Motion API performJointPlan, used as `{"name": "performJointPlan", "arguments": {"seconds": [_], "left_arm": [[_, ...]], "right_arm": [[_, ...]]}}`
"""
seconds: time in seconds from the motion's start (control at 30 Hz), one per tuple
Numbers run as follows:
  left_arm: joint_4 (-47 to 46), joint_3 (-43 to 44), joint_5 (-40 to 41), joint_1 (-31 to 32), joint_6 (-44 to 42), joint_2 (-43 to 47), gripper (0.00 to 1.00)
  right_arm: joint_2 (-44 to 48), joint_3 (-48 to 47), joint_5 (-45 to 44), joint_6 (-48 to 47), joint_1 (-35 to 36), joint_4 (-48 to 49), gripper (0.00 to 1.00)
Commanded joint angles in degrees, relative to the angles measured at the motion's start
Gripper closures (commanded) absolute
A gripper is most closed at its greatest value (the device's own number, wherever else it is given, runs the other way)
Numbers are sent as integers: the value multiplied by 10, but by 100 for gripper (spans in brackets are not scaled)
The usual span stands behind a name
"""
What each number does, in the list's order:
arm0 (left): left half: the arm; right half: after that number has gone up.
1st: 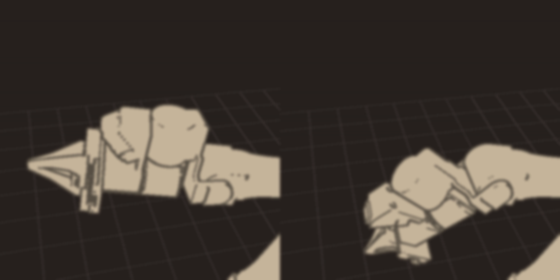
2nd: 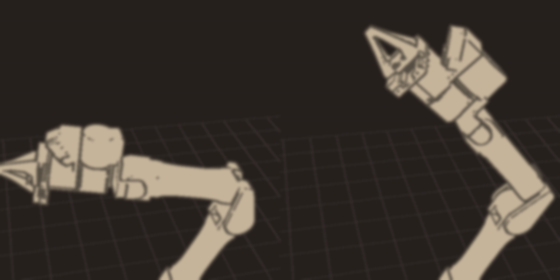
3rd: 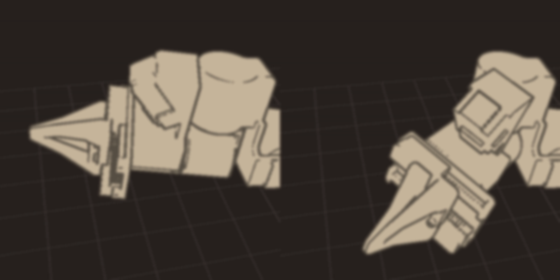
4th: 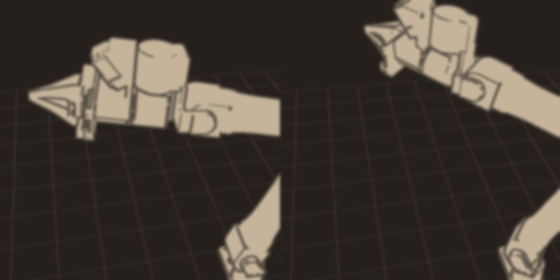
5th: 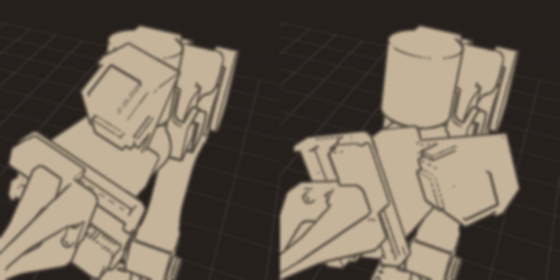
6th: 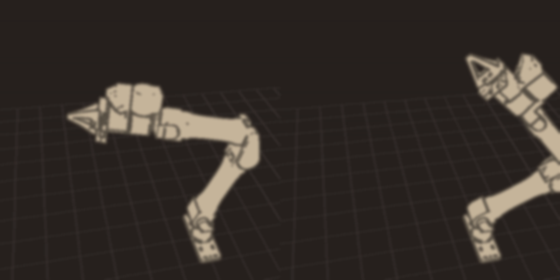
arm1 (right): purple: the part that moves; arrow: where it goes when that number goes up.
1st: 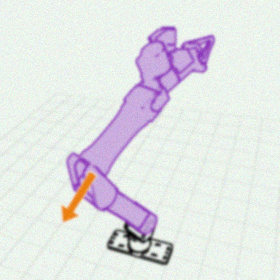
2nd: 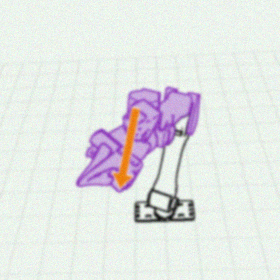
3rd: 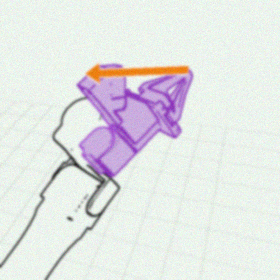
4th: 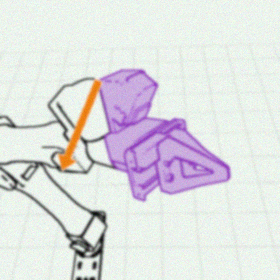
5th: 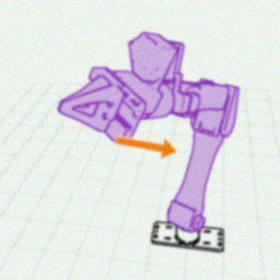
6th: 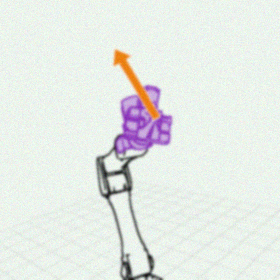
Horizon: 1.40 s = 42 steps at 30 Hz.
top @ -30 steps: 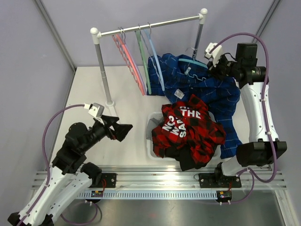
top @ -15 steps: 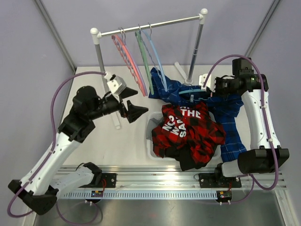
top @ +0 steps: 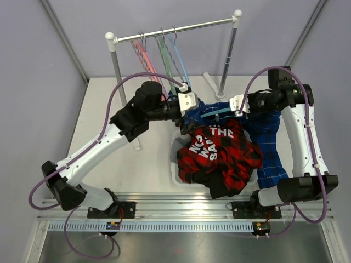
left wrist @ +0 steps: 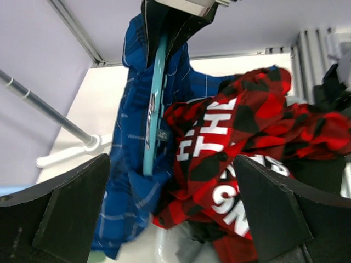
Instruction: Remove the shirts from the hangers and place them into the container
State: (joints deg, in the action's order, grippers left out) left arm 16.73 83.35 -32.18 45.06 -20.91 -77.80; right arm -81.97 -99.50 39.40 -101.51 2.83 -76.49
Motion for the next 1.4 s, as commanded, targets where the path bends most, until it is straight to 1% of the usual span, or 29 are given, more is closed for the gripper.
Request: {"name": "performJointPlan", "arguments": {"seconds": [0.0, 0.07, 0.1, 0.17, 0.23, 0.43, 0.53, 0.57, 0.67, 0.77, 0.8, 0.83, 0.9, 1.03, 1.1, 1.13, 1.17, 1.23, 1.27, 1.3, 1.33, 1.37], "left_arm": [[-39, 48, 27, 11, -91, -35, 5], [-28, 74, 27, 18, -98, -62, 8], [-26, 80, 25, 21, -100, -68, 13], [-17, 92, 24, 31, -105, -86, 21], [-13, 105, 39, 38, -106, -98, 29], [-10, 118, 66, 48, -110, -128, 35], [-7, 124, 73, 54, -113, -140, 43], [-6, 125, 76, 55, -113, -142, 48], [-6, 127, 86, 57, -116, -150, 57], [-9, 126, 92, 57, -116, -157, 69], [-13, 127, 94, 57, -115, -158, 79], [-14, 127, 97, 57, -115, -158, 85], [-18, 128, 100, 57, -114, -159, 100], [-15, 128, 93, 57, -107, -157, 100], [-14, 131, 100, 57, -85, -157, 100], [-12, 138, 106, 56, -66, -157, 100], [-9, 140, 111, 53, -56, -160, 100], [-9, 146, 108, 42, -15, -163, 100], [-13, 146, 96, 36, -1, -163, 100], [-15, 147, 88, 23, 16, -168, 100], [-17, 148, 78, 18, 46, -169, 100], [-21, 150, 73, 12, 58, -170, 100]], "right_arm": [[16, -27, 38, -20, 23, -25, 100], [16, -30, 38, -17, 27, -23, 100], [16, -30, 37, -15, 30, -23, 100], [16, -32, 37, -12, 31, -21, 100], [16, -32, 36, -11, 34, -24, 100], [18, -41, 41, -9, 40, -34, 100], [17, -44, 43, -7, 42, -37, 100], [16, -44, 45, -8, 42, -36, 100], [18, -46, 45, -5, 44, -38, 100], [19, -46, 45, -4, 44, -38, 100], [20, -43, 45, -4, 44, -39, 100], [19, -43, 45, -4, 44, -39, 100], [21, -40, 45, -4, 45, -38, 100], [23, -36, 44, 11, 44, -28, 100], [26, -30, 46, 46, 44, -4, 95], [26, -25, 50, 65, 44, 8, 90], [33, -20, 49, 116, 44, 26, 78], [41, -2, 42, 170, 45, 84, 70], [43, 4, 37, 216, 44, 102, 60], [45, 16, 24, 241, 45, 140, 52], [48, 21, 16, 293, 44, 161, 46], [48, 23, 9, 313, 44, 189, 38]]}}
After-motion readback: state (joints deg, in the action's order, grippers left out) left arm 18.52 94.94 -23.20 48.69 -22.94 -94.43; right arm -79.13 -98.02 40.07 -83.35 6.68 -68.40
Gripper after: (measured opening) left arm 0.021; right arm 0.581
